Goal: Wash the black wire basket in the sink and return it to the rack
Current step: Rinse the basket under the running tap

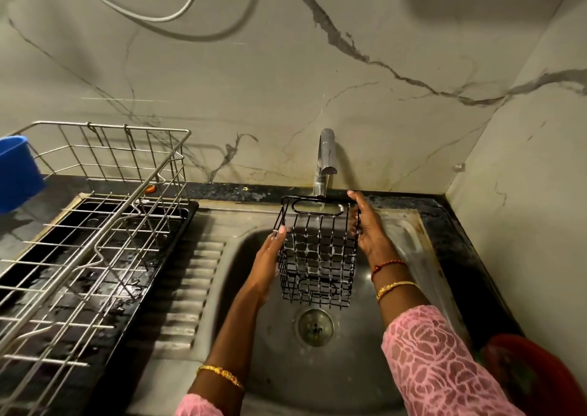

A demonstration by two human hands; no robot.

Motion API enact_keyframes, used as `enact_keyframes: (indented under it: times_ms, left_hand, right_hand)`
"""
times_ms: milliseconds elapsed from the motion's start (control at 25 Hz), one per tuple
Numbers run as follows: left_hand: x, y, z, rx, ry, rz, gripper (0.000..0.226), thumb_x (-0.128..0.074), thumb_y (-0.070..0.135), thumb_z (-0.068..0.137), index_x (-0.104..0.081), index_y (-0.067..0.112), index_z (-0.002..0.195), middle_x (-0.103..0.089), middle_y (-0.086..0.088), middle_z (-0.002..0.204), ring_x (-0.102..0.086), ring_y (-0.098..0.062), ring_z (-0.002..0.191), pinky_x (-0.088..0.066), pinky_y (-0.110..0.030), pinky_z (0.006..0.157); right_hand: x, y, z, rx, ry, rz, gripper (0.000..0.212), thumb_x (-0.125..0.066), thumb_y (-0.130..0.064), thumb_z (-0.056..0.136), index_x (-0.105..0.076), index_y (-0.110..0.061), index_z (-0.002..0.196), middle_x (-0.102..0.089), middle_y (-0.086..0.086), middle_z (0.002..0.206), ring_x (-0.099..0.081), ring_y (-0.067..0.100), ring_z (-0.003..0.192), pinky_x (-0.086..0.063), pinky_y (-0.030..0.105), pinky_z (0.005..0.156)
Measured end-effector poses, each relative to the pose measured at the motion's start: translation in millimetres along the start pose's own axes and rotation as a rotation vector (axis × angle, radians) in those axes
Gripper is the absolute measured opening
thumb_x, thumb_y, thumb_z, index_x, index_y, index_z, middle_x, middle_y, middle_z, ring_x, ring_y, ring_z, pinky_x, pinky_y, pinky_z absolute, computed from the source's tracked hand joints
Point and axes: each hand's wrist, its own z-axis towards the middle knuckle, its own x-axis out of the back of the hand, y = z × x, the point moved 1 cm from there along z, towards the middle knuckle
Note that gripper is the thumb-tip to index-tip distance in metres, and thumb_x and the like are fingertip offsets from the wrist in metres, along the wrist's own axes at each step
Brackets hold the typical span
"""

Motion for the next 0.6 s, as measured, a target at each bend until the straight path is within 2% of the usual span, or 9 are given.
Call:
enact_keyframes:
  times_ms: [200, 280, 360, 400, 440, 480, 520, 560, 600]
  left_hand:
    - [-8.3, 0.1, -7.7, 0.05, 0.026, -0.076, 0.054, -0.044, 0.061, 0.086, -0.049, 0.031, 0.13, -0.041, -0.006, 0.148, -0.034, -0.028, 0.138, -0.026, -0.059, 0.109]
    - [-14.9, 0.8, -10.0, 0.082, 0.03, -0.109, 0.061, -0.046, 0.061, 0.085, -0.048, 0.024, 0.133, -0.045, -0.007, 0.145, -0.038, -0.027, 0.135, -0.026, -0.059, 0.109]
    - [-20.8, 2.6, -10.9, 0.111, 0.039, -0.125, 0.056, -0.049, 0.06, 0.083, -0.055, 0.023, 0.124, -0.054, -0.005, 0.134, -0.046, -0.024, 0.127, -0.027, -0.059, 0.109]
    - [-24.2, 4.2, -12.3, 0.12, 0.055, -0.135, 0.043, -0.05, 0.057, 0.086, -0.059, 0.025, 0.114, -0.06, -0.002, 0.123, -0.052, -0.021, 0.118, -0.03, -0.057, 0.106]
    - [-27.1, 4.2, -12.5, 0.132, 0.066, -0.149, 0.032, -0.051, 0.053, 0.088, -0.06, 0.027, 0.104, -0.063, 0.001, 0.111, -0.056, -0.018, 0.107, -0.033, -0.054, 0.101]
    - [-29.5, 3.8, -12.1, 0.139, 0.09, -0.167, 0.027, -0.053, 0.049, 0.09, -0.061, 0.024, 0.097, -0.065, 0.002, 0.102, -0.058, -0.015, 0.098, -0.036, -0.051, 0.095]
    - [-31.8, 2.8, -11.2, 0.155, 0.124, -0.182, 0.026, -0.054, 0.045, 0.091, -0.063, 0.02, 0.093, -0.065, 0.0, 0.098, -0.059, -0.015, 0.092, -0.036, -0.049, 0.091]
    - [-33.4, 1.5, -9.9, 0.16, 0.158, -0.193, 0.026, -0.056, 0.041, 0.091, -0.064, 0.016, 0.091, -0.066, -0.003, 0.097, -0.059, -0.017, 0.091, -0.036, -0.049, 0.09]
    - [-34.3, 0.6, -7.9, 0.168, 0.189, -0.206, 0.026, -0.057, 0.039, 0.09, -0.065, 0.014, 0.09, -0.066, -0.005, 0.097, -0.059, -0.018, 0.092, -0.036, -0.051, 0.091]
  right_hand:
    - [15.0, 4.5, -2.7, 0.011, 0.01, 0.023, 0.025, -0.066, -0.045, 0.078, -0.062, -0.026, 0.094, -0.037, -0.009, 0.056, -0.032, 0.004, 0.042, -0.027, 0.018, 0.04]
    - [21.1, 3.4, -6.9, 0.016, 0.016, 0.039, 0.021, -0.065, -0.044, 0.079, -0.062, -0.027, 0.09, -0.034, -0.008, 0.052, -0.029, 0.006, 0.042, -0.026, 0.019, 0.041]
    - [25.8, 1.3, -8.9, 0.033, 0.007, 0.016, 0.029, -0.065, -0.046, 0.079, -0.063, -0.023, 0.097, -0.044, 0.0, 0.055, -0.041, 0.011, 0.048, -0.034, 0.023, 0.047]
    - [27.8, 1.9, -8.5, 0.034, -0.001, 0.002, 0.038, -0.066, -0.048, 0.078, -0.063, -0.022, 0.104, -0.055, 0.01, 0.066, -0.053, 0.021, 0.059, -0.044, 0.027, 0.056]
    - [29.0, 2.8, -8.8, 0.028, -0.004, -0.016, 0.045, -0.068, -0.052, 0.074, -0.063, -0.022, 0.107, -0.054, 0.028, 0.114, -0.055, 0.039, 0.106, -0.051, 0.034, 0.071]
    - [29.5, 3.6, -9.8, 0.01, -0.02, -0.02, 0.048, -0.07, -0.054, 0.069, -0.063, -0.024, 0.105, -0.057, 0.005, 0.097, -0.05, 0.024, 0.084, -0.051, 0.041, 0.085]
    - [29.9, 5.1, -9.7, 0.01, -0.04, -0.028, 0.043, -0.07, -0.054, 0.069, -0.063, -0.026, 0.1, -0.056, 0.03, 0.121, -0.053, 0.047, 0.111, -0.047, 0.049, 0.095]
    - [30.3, 5.8, -8.3, 0.012, -0.042, -0.034, 0.037, -0.07, -0.053, 0.071, -0.062, -0.026, 0.097, -0.056, 0.03, 0.121, -0.053, 0.047, 0.112, -0.046, 0.052, 0.096]
    - [30.1, 4.6, -9.0, 0.026, -0.033, -0.044, 0.038, -0.069, -0.051, 0.074, -0.062, -0.023, 0.098, -0.064, 0.025, 0.106, -0.061, 0.041, 0.098, -0.051, 0.045, 0.088]
